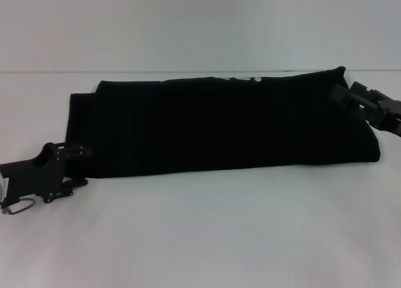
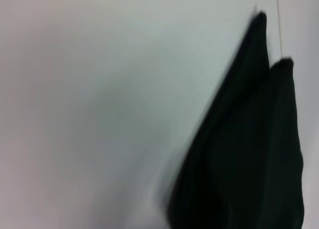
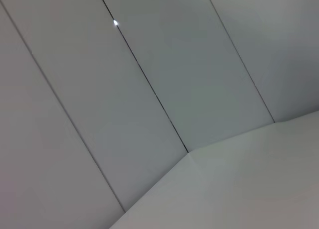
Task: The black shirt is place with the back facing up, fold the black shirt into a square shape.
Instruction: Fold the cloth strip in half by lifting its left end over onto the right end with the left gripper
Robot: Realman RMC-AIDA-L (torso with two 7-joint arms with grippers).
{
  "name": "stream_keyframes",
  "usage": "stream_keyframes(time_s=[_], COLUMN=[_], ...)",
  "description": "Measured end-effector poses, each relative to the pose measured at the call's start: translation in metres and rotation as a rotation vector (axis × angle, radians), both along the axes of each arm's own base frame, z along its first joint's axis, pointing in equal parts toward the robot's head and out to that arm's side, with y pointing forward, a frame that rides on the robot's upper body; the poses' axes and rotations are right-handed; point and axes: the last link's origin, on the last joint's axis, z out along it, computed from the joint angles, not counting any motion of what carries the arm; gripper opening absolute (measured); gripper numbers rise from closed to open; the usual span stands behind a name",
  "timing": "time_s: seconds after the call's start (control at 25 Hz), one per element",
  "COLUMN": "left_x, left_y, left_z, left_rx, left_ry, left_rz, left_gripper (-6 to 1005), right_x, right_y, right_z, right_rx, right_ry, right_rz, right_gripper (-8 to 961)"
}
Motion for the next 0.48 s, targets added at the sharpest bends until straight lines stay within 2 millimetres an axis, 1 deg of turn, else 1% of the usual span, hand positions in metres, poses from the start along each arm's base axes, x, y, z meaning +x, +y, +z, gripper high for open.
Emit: stream_keyframes(time_s=[0.28,0.48], left_x=[-0.002,0.007], left_y=[0.003,0.014], left_z=[0.001,-0.007], left_rx=[0.025,0.022], left_ry=[-0.005,-0.005], left_rz=[0.025,0.027], left_gripper=[675,676], right_x=[0.001,0.0], right_y=[0.0,0.0], right_z=[0.0,0.001], right_rx=[0.003,0.004], right_ry=[0.005,0.004], right_rz=[-0.004,-0.002], right_gripper=[834,833])
